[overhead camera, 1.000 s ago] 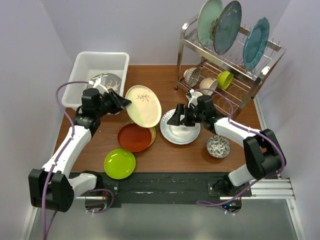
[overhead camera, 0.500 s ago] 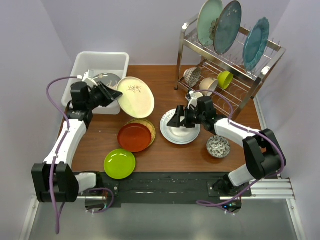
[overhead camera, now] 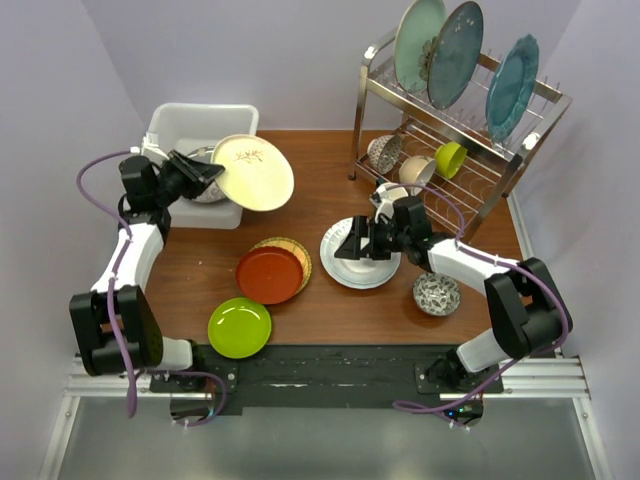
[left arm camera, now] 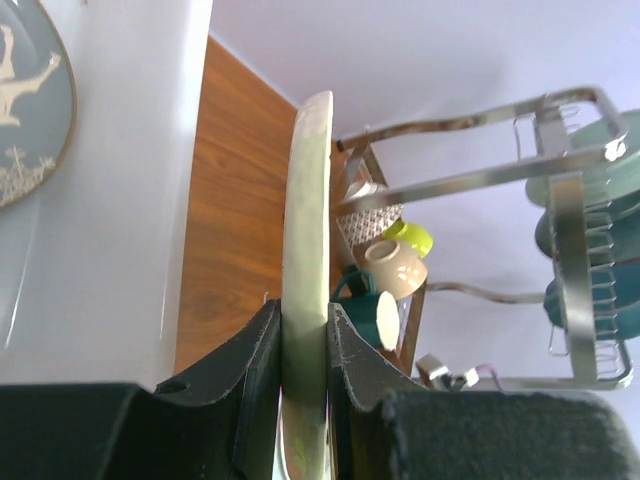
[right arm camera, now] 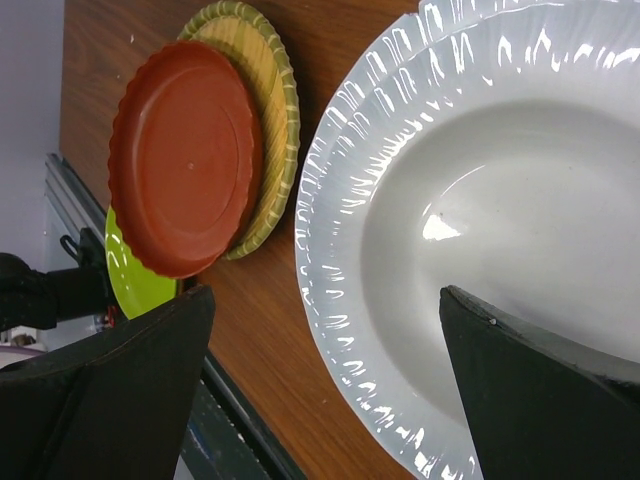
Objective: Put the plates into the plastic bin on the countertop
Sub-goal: Place the plate in the plastic bin.
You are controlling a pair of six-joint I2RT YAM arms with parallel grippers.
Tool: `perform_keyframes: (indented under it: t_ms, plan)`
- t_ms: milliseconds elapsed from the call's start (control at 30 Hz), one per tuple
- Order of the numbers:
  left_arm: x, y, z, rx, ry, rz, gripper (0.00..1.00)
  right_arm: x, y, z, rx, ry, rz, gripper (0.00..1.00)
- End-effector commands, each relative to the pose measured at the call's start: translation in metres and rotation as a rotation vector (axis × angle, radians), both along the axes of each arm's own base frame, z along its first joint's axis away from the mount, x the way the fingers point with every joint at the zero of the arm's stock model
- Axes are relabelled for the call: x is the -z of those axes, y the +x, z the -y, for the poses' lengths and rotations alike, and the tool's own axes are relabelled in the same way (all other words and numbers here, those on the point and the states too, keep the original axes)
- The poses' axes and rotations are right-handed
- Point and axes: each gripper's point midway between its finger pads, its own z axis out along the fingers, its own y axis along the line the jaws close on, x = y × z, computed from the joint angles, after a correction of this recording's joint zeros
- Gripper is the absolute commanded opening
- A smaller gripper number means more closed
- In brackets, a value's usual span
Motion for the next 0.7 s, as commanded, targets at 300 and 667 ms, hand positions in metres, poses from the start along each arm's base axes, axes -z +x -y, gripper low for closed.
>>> perform_keyframes:
  t_ms: [300,667]
  plan:
    - [-0.093,0.035,-0.047,-0.128,-0.041,0.251,0.0,0.004,-0.006,-0.004,-0.047,0.004,-0.003,0.99]
    - [-0.106,0.039,-0.082,-0.374,-0.089,0.291,0.0,0.015,-0.014,-0.008,-0.067,0.003,-0.05,0.99]
